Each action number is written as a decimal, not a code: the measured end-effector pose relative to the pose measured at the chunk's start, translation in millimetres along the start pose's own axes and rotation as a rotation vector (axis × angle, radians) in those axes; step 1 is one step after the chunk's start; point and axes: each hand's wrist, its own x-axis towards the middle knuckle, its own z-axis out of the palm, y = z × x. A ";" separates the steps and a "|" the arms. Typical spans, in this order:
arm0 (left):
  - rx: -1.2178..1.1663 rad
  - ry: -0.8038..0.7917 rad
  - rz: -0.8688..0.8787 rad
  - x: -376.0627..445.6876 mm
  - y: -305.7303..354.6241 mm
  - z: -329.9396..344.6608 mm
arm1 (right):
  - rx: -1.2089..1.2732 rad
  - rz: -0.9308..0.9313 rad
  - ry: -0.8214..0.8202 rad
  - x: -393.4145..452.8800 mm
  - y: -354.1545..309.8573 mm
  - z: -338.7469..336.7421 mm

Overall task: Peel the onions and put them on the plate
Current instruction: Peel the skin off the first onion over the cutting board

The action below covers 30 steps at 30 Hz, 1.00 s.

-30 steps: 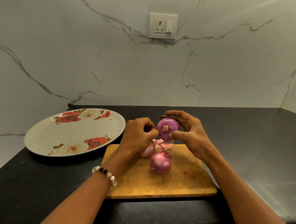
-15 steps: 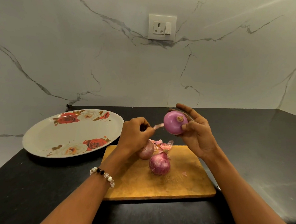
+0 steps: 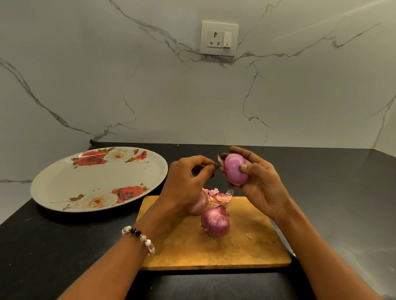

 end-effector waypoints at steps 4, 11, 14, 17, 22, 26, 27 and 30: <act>-0.112 -0.064 -0.032 -0.7 6.1 -0.5 | -0.103 -0.007 -0.009 -1.0 3.6 1.4; -0.085 -0.045 -0.001 0.4 0.7 -1.2 | -0.109 0.036 -0.120 -1.1 2.2 2.4; -0.103 -0.037 0.001 0.6 -0.4 -2.5 | -0.147 0.046 -0.152 -1.8 1.7 4.2; -0.073 -0.020 -0.007 -0.4 -1.1 -1.5 | -0.214 0.024 -0.133 -3.0 2.0 5.9; -0.026 0.094 -0.022 1.8 -2.5 -4.1 | -0.320 -0.019 -0.134 -4.9 0.1 3.9; 0.013 0.076 0.031 3.1 -2.3 -5.0 | -0.490 -0.061 -0.103 -5.3 0.9 3.3; 0.031 0.084 0.040 3.7 -2.6 -4.6 | -0.527 -0.077 -0.099 -5.4 1.0 2.3; 0.033 0.106 0.011 3.5 -2.0 -3.0 | -0.665 -0.150 -0.086 -5.1 -1.1 -1.1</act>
